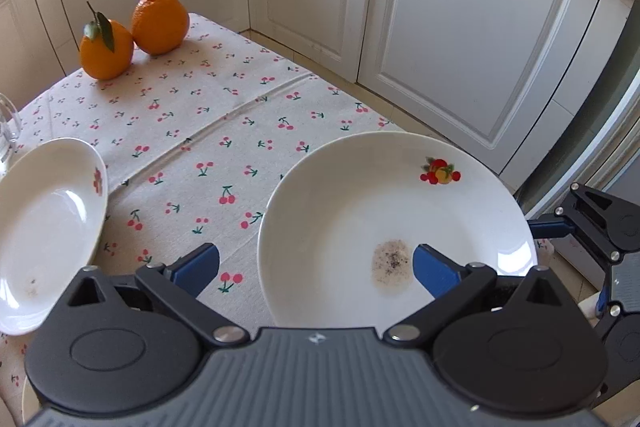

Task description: Organize plates and bowls

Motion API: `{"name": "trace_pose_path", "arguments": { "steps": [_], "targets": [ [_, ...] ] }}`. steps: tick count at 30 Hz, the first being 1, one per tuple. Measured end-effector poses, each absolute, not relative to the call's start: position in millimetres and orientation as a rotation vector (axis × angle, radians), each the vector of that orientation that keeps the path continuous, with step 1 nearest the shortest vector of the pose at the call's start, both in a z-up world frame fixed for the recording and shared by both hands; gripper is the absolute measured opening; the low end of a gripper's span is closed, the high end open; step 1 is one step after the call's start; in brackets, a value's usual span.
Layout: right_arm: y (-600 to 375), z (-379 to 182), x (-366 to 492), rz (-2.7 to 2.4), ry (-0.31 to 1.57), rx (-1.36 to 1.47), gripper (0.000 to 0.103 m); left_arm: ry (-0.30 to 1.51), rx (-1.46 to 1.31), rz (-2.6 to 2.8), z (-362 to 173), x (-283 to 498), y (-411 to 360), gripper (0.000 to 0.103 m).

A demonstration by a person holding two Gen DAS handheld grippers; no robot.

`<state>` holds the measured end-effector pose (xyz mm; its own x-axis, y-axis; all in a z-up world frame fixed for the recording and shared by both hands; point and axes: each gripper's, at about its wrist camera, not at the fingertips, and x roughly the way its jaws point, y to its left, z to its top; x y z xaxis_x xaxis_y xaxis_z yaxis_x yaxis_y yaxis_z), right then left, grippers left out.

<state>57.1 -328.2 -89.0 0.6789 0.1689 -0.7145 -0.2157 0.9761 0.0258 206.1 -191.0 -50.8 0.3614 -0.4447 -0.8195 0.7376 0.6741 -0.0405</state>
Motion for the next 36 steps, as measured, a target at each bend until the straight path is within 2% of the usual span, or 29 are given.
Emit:
{"name": "trace_pose_path", "arguments": {
  "steps": [5,9,13,16,18,36],
  "targets": [
    [-332.9,-91.7,54.0,0.243,0.752,-0.068,0.103,0.998,0.353,-0.829,-64.9,222.2,-202.0,0.098],
    [-333.7,-91.0,57.3,0.260,0.749,-0.076,0.103,1.025,0.353,-0.857,-70.4,228.8,-208.9,0.085],
    [-334.1,-91.0,59.6,0.274,0.745,-0.082,0.103,1.029,0.368,-0.869,-71.3,233.1,-214.6,0.080],
    [-333.9,-90.2,58.7,0.296,0.740,-0.089,0.098,1.036,0.369,-0.874,-70.4,234.8,-215.3,0.077],
    [-333.5,-89.1,57.7,0.312,0.738,-0.092,0.093,1.040,0.370,-0.878,-70.0,236.3,-215.9,0.076],
    [-335.7,-88.4,80.4,0.314,0.762,-0.107,0.093,1.033,0.356,-0.875,-68.2,263.6,-218.5,0.071]
  ]
}}
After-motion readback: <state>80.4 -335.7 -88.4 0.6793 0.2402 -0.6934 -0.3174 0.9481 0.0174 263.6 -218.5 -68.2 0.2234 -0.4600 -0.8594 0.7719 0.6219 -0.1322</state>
